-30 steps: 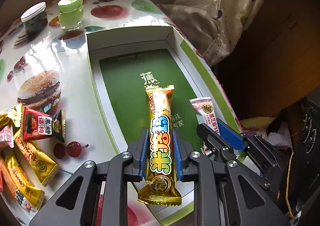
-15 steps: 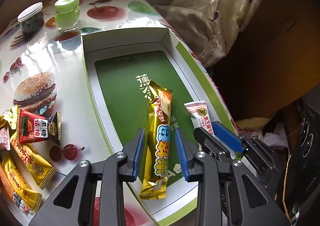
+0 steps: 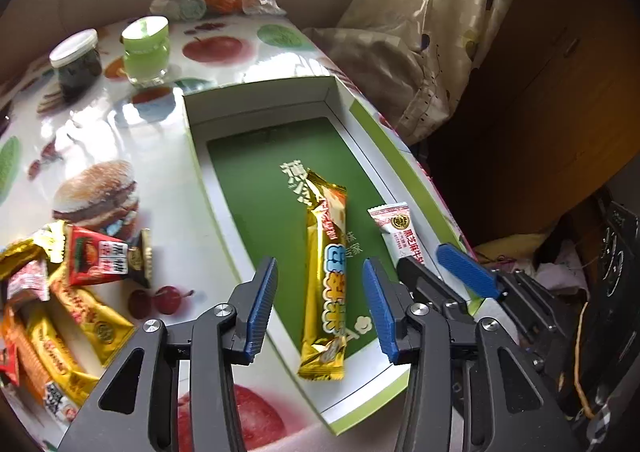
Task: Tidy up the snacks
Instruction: 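Lower both snacks into the green box and open both tools, then withdraw both tools from the box back over the snack pile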
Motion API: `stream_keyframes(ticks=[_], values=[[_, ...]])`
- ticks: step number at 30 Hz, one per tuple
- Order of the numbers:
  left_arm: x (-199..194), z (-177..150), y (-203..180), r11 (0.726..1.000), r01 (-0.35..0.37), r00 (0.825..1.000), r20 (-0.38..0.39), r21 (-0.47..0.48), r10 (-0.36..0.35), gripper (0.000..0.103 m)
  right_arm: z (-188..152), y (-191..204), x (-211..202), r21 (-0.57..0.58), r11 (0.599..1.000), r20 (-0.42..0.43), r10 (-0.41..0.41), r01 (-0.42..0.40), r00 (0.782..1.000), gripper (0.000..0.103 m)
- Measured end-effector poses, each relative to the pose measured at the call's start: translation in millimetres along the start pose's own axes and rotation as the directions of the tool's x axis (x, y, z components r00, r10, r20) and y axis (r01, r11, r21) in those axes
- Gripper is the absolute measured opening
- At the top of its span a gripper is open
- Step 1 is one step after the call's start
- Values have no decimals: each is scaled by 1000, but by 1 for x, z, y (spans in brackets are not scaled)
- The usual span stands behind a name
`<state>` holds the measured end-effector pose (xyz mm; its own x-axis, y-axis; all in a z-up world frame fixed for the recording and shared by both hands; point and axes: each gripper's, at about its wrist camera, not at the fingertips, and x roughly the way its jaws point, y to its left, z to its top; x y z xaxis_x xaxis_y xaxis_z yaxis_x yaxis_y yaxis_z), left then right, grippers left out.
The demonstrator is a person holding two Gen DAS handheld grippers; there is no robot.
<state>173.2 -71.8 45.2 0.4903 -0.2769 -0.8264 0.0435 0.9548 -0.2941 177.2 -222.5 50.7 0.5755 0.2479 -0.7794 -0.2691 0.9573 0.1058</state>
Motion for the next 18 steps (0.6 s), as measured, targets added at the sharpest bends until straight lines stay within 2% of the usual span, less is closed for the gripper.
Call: stream_keyframes(ticks=[10, 18], values=[[-30, -16, 9, 997, -62, 996, 67, 39, 59, 46, -2, 11, -29, 10, 1000, 77, -16, 15, 997, 42], [-52, -33, 27, 991, -130, 986, 113, 37, 125, 46, -7, 35, -44, -19, 1000, 112, 17, -15, 994, 44]])
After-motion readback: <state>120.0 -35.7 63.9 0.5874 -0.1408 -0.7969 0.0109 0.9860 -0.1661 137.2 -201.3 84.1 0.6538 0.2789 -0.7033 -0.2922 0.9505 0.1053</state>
